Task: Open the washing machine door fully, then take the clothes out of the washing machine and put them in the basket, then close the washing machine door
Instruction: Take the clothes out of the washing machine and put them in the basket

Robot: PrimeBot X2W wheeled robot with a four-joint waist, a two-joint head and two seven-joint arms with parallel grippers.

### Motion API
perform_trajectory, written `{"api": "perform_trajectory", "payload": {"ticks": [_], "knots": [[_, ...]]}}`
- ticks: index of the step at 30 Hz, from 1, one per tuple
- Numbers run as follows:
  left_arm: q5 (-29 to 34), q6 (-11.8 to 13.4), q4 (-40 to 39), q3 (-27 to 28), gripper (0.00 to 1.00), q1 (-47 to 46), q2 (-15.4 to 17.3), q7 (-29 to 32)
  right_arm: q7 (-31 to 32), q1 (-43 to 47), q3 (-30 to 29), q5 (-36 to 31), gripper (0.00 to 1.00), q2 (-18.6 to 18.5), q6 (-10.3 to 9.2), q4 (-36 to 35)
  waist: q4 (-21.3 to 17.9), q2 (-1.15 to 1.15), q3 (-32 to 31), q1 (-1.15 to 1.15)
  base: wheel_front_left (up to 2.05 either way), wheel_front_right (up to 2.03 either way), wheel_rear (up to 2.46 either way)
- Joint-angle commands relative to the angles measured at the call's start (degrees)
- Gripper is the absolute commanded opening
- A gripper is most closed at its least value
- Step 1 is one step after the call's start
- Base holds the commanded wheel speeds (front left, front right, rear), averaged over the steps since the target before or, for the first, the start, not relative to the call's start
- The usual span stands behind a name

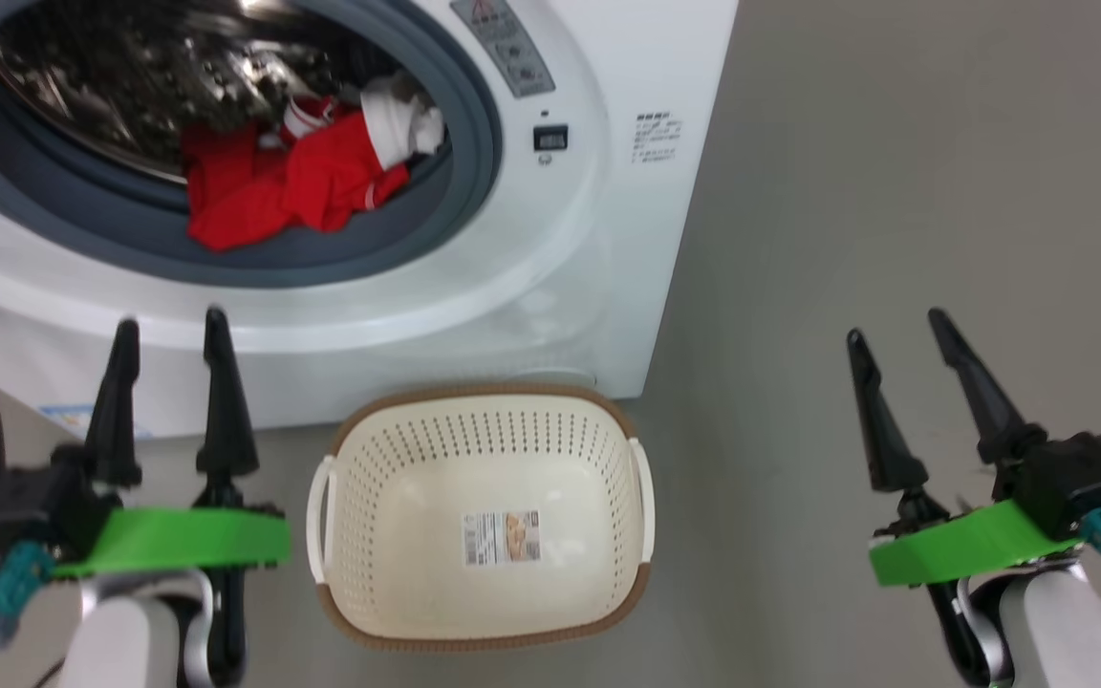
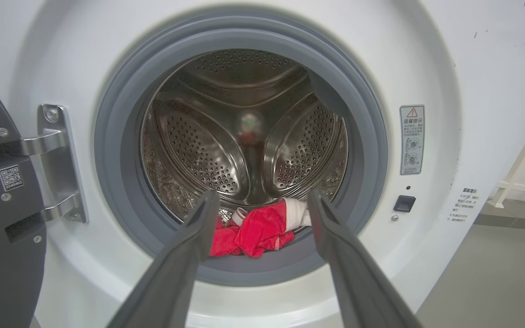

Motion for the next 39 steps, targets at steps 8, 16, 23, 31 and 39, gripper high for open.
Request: {"api": "perform_trajectory", "payload": {"ticks": [8,16,23,31,39], "knots": [[1.2,-2.4,2.8,2.6,1.00,-11.4,1.3,-0.5,-0.4,-4.7,0.1,-1.1,1.00,-0.2,0.35,-3.0,0.9,0.00,8.9,0.00,0.00,0.00,0.00],[2.5,-4.4,7.3,4.1,1.00,-20.5,1.3,-0.5,-0.4,-6.6,0.1,-1.2,1.00,-0.2,0.35,-5.0,0.7,0.00,14.3,0.00,0.00,0.00,0.00],[2.7,-5.6,15.0,5.0,1.00,-29.7,1.5,-0.5,-0.4,-8.2,0.1,-1.2,1.00,-0.2,0.35,-5.1,0.1,0.00,18.5,0.00,0.00,0.00,0.00],[3.7,-5.9,27.1,4.2,1.00,-39.6,4.7,-0.2,-0.4,-9.5,0.6,-1.2,1.00,-0.2,0.35,-5.1,-1.0,0.00,21.5,0.00,0.00,0.00,0.00],[9.3,-4.7,40.1,-0.3,1.00,-49.6,10.3,5.8,-0.4,-10.6,0.6,-1.7,1.00,-0.2,0.35,-5.4,-1.7,0.00,23.1,0.00,0.00,0.00,0.00]]}}
